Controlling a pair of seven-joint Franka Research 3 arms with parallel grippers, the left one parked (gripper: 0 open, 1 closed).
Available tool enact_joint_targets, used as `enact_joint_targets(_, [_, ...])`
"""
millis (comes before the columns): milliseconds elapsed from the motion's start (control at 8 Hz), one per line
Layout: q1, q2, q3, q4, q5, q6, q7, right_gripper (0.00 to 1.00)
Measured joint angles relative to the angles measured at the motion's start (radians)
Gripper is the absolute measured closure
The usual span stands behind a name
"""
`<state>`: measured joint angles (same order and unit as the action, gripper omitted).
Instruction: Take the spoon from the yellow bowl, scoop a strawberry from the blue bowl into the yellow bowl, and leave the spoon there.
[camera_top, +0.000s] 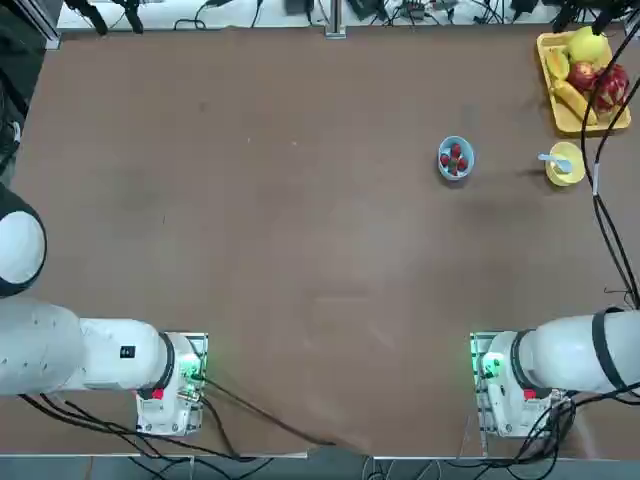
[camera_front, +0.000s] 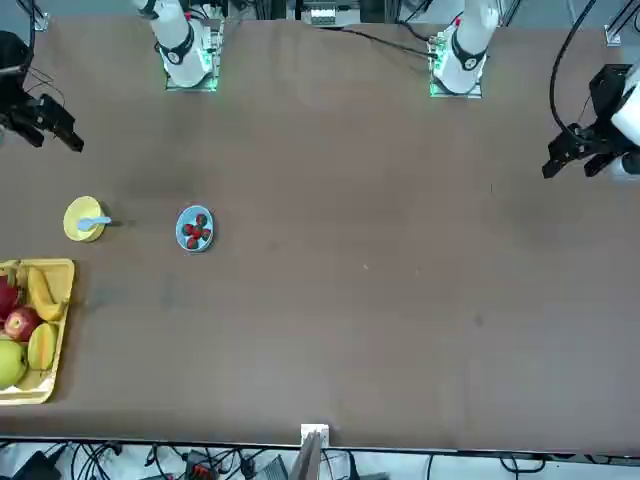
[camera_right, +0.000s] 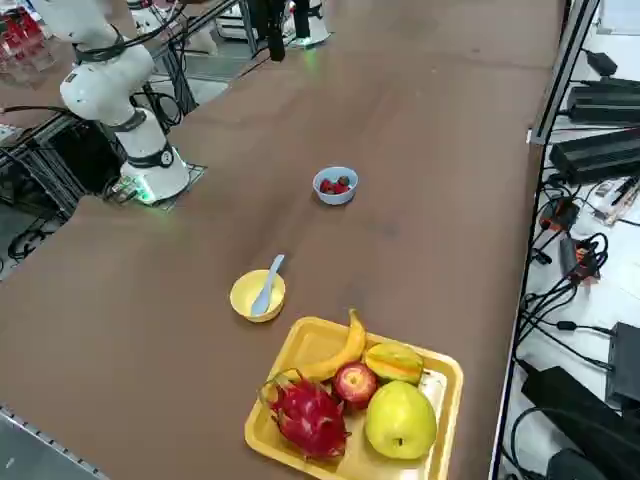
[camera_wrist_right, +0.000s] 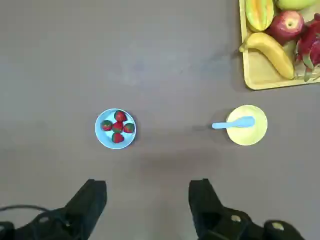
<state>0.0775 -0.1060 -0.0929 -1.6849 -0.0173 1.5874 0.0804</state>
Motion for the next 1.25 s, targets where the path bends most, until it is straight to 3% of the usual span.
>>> enact_joint_targets(500, [0.004,0.012,0.011,0.007,-0.029,-0.002,0.030,0.00])
enact_joint_targets(875, [0.067,0.093,0.047,-0.014,-0.238,-0.008,0.204,0.00])
enact_joint_targets(1250, [0.168,0.200,0.054,-0.105,-0.488,0.004,0.452,0.00])
